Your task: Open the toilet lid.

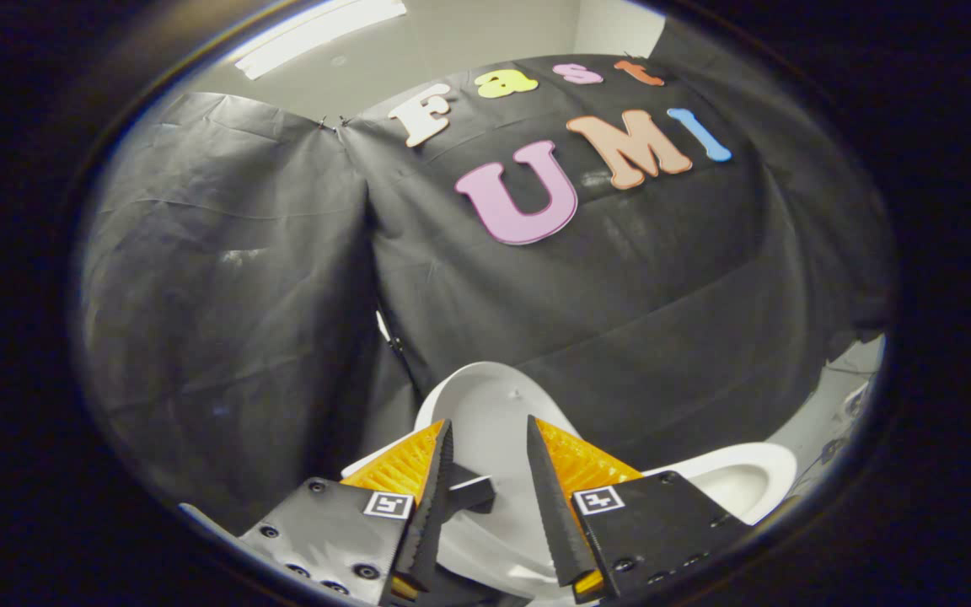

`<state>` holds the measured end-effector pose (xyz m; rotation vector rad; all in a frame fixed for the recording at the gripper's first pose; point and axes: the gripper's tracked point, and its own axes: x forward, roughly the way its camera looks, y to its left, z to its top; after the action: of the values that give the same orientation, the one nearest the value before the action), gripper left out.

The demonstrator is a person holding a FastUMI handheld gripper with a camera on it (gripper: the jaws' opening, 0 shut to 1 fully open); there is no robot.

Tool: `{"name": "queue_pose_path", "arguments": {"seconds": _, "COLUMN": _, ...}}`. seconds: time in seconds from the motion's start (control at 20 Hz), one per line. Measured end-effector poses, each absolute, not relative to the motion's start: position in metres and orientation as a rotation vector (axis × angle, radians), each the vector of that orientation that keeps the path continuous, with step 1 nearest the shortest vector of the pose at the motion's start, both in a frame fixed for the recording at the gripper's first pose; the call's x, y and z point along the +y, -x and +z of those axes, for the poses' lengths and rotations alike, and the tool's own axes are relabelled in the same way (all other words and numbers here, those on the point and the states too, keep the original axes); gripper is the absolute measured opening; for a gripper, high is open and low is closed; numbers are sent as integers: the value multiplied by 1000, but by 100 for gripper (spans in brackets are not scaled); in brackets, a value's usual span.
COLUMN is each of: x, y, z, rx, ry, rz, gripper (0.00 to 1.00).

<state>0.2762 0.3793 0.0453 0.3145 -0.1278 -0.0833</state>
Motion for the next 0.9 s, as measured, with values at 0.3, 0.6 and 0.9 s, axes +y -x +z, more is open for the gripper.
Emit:
{"name": "queue_pose_path", "arguments": {"seconds": 0.3, "x": 290, "y": -248, "z": 81, "rx": -135, "ry": -101, "rz": -202, "gripper": 55}}
{"name": "queue_pose_path", "arguments": {"seconds": 0.6, "x": 232, "y": -219, "z": 100, "rx": -141, "ry": -29, "rz": -246, "gripper": 55}}
{"name": "queue_pose_path", "arguments": {"seconds": 0.9, "x": 177, "y": -180, "z": 108, "rx": -183, "ry": -10, "rz": -304, "gripper": 55}}
